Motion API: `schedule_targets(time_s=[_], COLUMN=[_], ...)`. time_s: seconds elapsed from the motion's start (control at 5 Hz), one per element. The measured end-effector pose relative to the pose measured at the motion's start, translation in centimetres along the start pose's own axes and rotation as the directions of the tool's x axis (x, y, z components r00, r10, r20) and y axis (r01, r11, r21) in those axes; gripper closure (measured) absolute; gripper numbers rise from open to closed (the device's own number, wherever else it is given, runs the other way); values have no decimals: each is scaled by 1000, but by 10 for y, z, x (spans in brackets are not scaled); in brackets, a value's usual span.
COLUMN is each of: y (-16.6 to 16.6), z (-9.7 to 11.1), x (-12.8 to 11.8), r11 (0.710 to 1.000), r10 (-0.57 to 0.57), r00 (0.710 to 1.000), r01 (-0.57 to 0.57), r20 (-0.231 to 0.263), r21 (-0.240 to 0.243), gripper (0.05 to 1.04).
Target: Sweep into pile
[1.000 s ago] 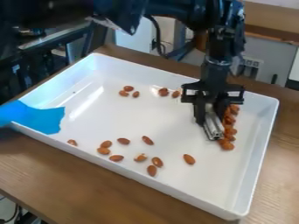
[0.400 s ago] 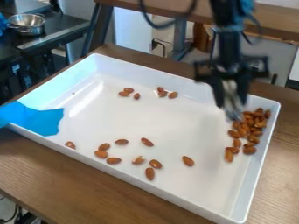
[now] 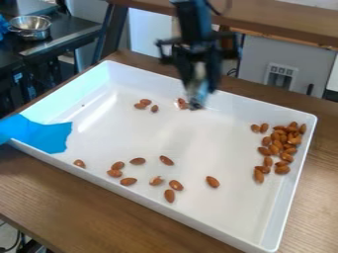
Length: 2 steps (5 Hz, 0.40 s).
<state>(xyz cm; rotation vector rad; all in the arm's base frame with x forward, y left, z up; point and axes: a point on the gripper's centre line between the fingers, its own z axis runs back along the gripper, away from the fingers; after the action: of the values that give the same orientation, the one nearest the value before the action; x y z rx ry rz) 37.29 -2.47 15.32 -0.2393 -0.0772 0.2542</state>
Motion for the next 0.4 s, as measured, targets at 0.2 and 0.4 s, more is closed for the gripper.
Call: schedule_targets(time_s=[0.2,0.4], y=[43,75], z=[-8,-38], x=[-4,-9], r11=[996,973], r10=[-65,-156], r00=[998,987], r01=[64,147], r20=[14,39], r21=[55,178], gripper=[702,702])
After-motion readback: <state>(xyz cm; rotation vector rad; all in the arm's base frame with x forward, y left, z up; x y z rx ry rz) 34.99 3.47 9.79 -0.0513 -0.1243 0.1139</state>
